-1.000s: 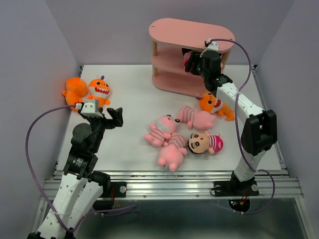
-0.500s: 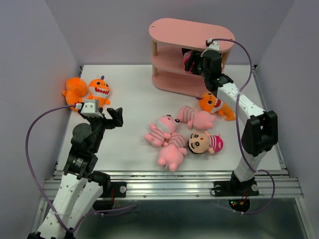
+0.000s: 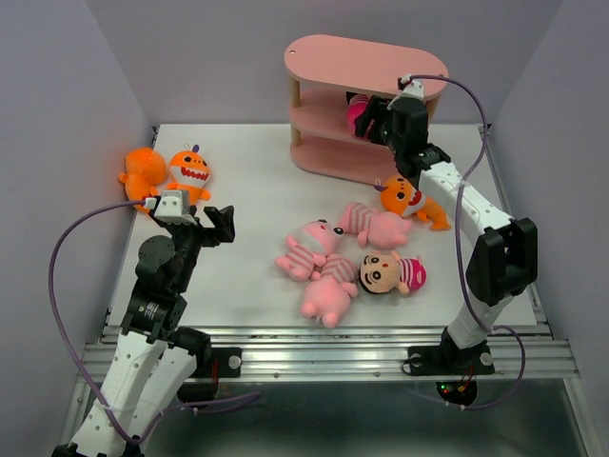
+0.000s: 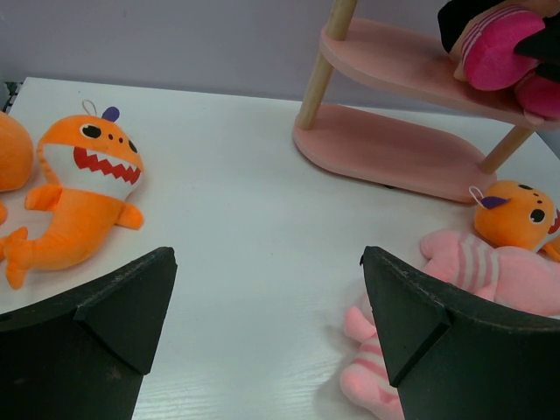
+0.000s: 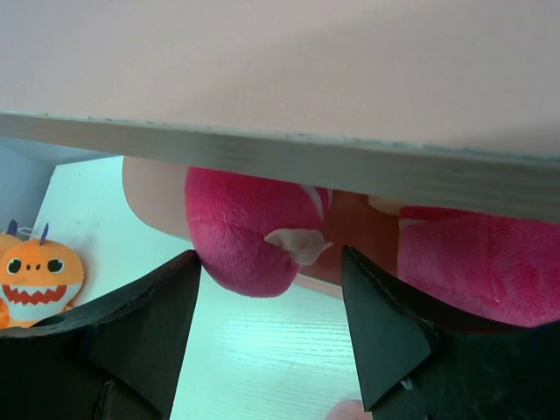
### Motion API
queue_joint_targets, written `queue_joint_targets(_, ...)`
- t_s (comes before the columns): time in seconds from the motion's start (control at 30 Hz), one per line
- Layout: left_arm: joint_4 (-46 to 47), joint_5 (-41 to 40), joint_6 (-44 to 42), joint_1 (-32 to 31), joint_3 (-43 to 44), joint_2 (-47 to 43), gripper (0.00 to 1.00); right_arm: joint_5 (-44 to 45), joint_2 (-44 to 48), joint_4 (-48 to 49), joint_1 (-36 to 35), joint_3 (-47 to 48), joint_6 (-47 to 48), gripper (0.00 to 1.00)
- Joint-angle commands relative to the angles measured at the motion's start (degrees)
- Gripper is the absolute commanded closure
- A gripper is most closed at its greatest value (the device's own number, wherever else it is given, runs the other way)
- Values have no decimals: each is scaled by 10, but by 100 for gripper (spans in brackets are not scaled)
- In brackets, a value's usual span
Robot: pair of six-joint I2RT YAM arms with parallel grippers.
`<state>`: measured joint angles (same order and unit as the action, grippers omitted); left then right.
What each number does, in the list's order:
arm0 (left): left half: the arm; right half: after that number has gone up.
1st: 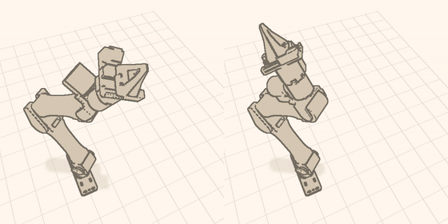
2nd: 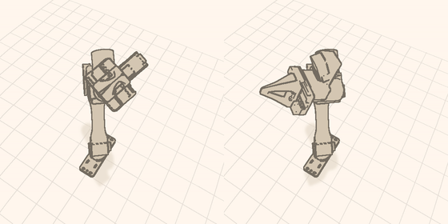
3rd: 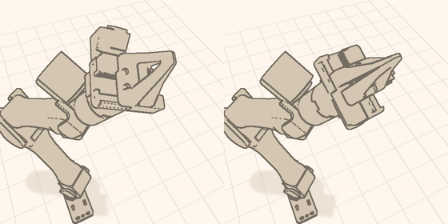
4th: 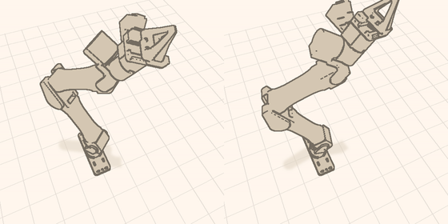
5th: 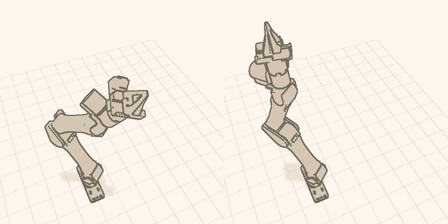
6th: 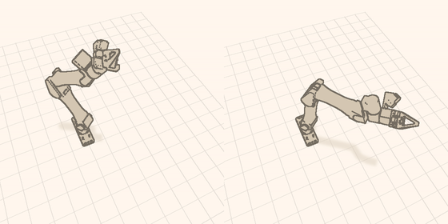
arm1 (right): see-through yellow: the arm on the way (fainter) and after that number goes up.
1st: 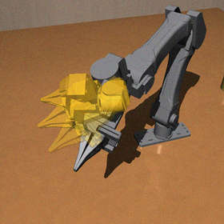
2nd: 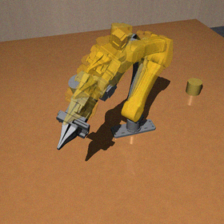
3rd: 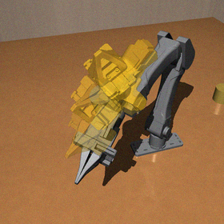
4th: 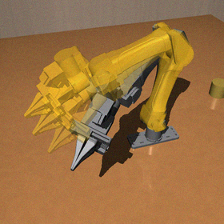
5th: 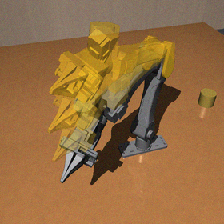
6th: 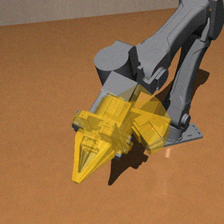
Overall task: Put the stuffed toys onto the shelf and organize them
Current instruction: Place the stuffed toy onto shelf
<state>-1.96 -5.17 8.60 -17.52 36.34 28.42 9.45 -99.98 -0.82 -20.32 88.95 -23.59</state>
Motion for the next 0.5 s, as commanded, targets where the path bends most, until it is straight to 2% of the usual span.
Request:
queue_joint_targets(0.0,26,2,-10,1,-2,-3,2,12,36,27,3,-13,-7,30)
queue_joint_targets(0.17,26,2,-10,1,-1,-4,2,21,38,28,8,-18,-8,39)
queue_joint_targets(0.47,25,1,-10,1,-1,-6,2,13,37,35,19,-25,-20,62)
